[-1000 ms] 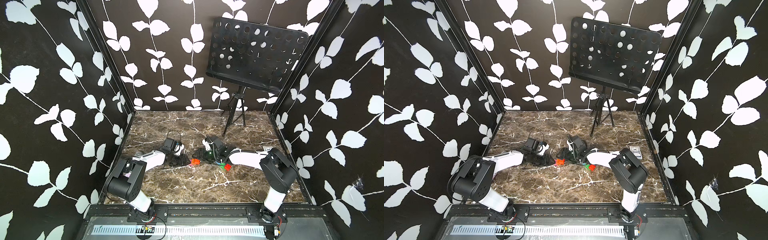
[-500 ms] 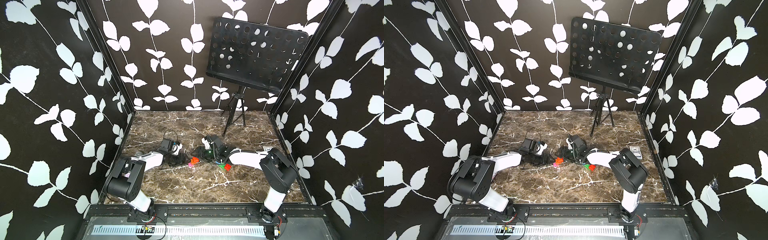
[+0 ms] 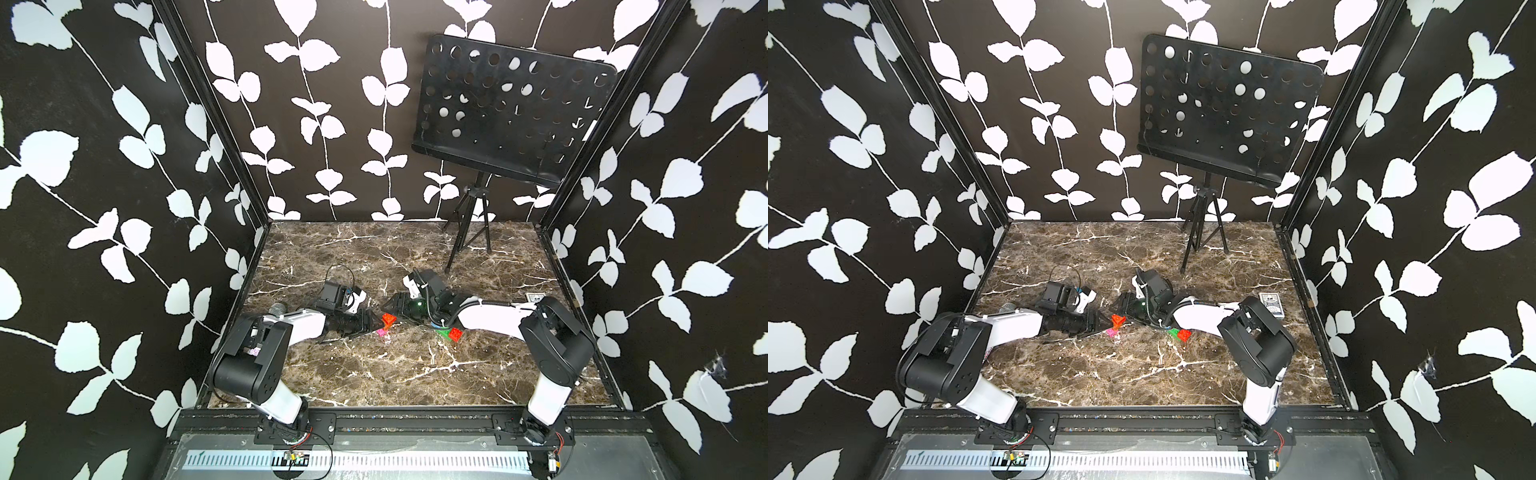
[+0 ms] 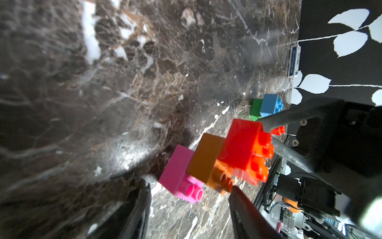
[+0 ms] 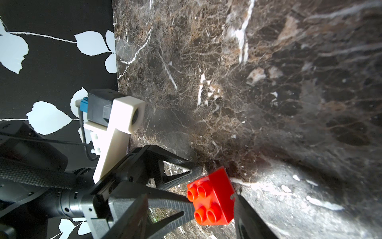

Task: Assemble the letter y with lego
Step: Adjust the lego brick at the center of the board.

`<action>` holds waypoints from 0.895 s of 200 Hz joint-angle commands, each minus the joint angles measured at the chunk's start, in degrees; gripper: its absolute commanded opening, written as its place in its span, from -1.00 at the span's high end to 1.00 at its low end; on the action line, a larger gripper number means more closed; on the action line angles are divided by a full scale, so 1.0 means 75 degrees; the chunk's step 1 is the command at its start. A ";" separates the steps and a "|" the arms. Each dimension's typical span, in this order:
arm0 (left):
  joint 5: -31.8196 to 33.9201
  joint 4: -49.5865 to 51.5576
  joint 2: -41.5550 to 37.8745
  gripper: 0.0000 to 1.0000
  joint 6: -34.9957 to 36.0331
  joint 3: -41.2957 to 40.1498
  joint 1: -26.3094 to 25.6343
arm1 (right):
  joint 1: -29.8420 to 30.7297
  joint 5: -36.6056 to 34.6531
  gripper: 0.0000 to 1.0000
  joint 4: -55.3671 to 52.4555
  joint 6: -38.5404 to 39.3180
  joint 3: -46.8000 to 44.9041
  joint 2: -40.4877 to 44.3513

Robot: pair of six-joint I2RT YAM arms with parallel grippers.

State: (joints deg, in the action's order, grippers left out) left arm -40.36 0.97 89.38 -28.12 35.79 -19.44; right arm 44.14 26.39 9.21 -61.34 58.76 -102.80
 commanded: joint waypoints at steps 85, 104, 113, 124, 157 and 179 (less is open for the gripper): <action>0.0587 0.0578 0.0024 -0.12 0.0669 -0.0008 0.0014 | 0.0056 0.0045 -0.30 0.0032 -0.0005 -0.0059 0.0047; 0.0654 0.0669 -0.0029 -0.13 0.0748 0.0035 0.0017 | 0.0056 0.0160 -0.30 -0.0034 0.0063 0.0089 -0.0123; 0.0680 0.0711 -0.0047 -0.12 0.0789 0.0062 0.0016 | 0.0056 0.0193 -0.29 -0.0033 0.0074 0.0138 -0.0183; 0.0711 0.0749 -0.0069 -0.12 0.0833 0.0083 0.0014 | 0.0057 0.0231 -0.30 -0.0037 0.0115 0.0192 -0.0241; 0.0725 0.0815 -0.0117 -0.13 0.0866 0.0129 0.0016 | 0.0065 0.0330 -0.30 -0.0034 0.0127 0.0233 -0.0335; 0.0717 0.0860 -0.0209 -0.16 0.0893 0.0216 0.0015 | 0.0065 0.0281 -0.29 0.0019 0.0105 0.0166 -0.0243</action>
State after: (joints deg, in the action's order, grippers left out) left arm -37.41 3.75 89.14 -22.76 36.47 -19.42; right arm 44.18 28.05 8.16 -60.42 59.02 -105.03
